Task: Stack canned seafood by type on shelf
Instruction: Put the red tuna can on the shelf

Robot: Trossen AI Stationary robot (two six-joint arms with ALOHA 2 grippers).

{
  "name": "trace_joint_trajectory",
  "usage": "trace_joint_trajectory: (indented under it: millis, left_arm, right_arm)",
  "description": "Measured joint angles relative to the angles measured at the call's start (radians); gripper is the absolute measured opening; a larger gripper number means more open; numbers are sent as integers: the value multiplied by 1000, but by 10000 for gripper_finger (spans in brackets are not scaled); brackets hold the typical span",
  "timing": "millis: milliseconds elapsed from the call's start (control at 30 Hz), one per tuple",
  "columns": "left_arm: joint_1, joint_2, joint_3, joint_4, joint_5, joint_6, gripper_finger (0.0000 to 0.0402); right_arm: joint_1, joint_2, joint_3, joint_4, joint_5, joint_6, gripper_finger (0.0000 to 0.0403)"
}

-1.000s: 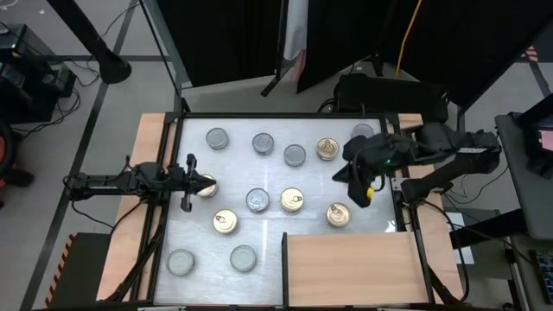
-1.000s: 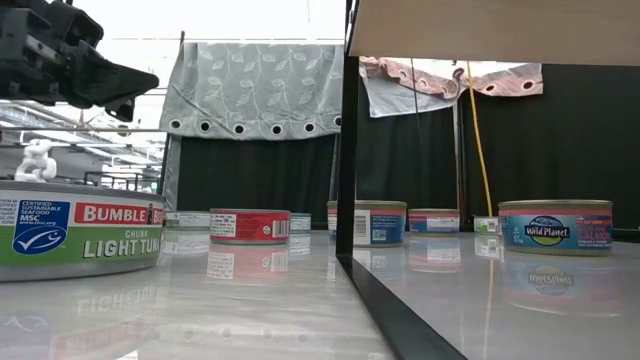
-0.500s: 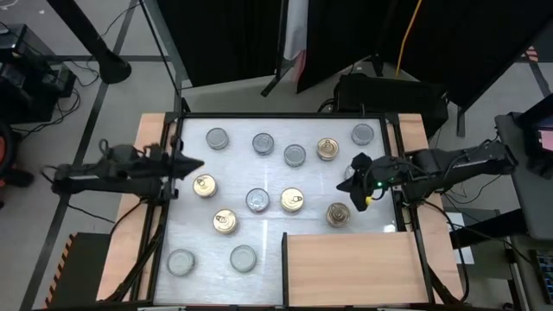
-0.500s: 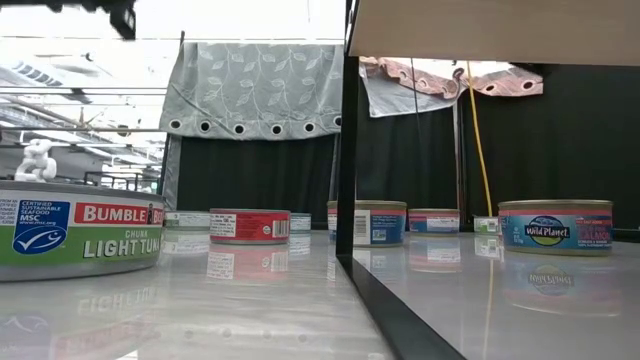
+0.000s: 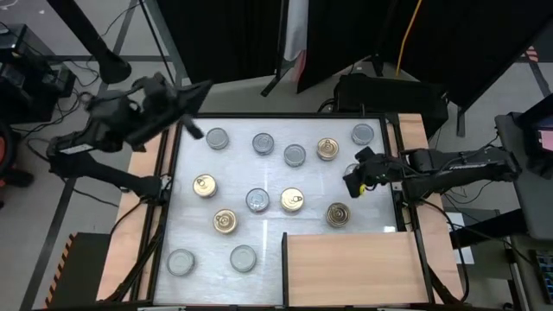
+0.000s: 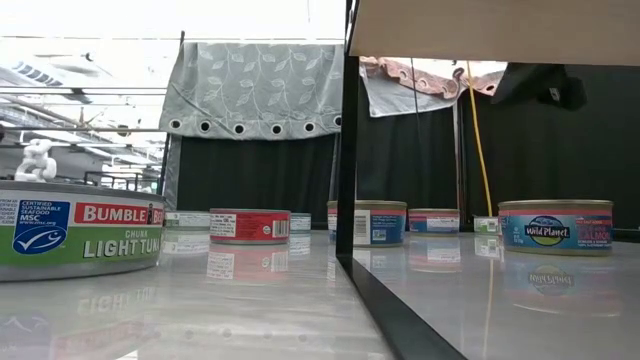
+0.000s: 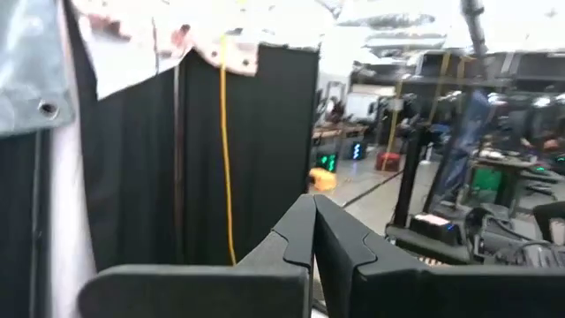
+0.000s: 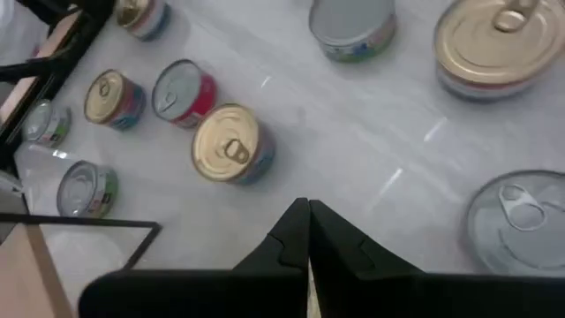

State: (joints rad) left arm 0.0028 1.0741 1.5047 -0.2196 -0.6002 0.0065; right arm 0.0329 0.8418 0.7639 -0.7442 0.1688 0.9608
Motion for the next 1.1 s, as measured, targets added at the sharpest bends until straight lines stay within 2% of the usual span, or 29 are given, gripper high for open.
trace_joint_trajectory:
  millis: [100, 167, 233, 433, 567, 700, 800, 933, 1100]
  left_arm:
    - [16, 85, 59, -65, 8, -102, 8]
    - [27, 133, 65, -126, 73, -197, 8]
    - [31, 178, 60, -202, 159, -292, 8]
    - [26, 299, 59, -486, 441, -585, 8]
    - [-6, 356, 59, -628, 575, -656, 8]
    - [-51, 385, 59, -739, 605, -657, 8]
    - [-71, 388, 59, -828, 570, -701, 8]
    - [-79, 385, 59, -881, 549, -735, 8]
    - [-107, 382, 59, -887, 574, -761, 8]
  right_arm:
    - [-83, 1, 0, -13, -152, 6, 0]
    - [-129, 1, 0, -16, -258, 14, 0]
    - [-166, 1, 0, -41, -315, 16, 0]
    - [-260, 42, 50, -255, -325, 10, 0]
    - [-298, 116, 164, -457, -296, -70, 0]
    - [-333, 220, 238, -549, -243, -183, 0]
    - [-348, 305, 236, -550, -250, -250, 0]
    - [-381, 409, 178, -529, -270, -199, 0]
    - [-414, 467, 102, -420, -304, -141, 0]
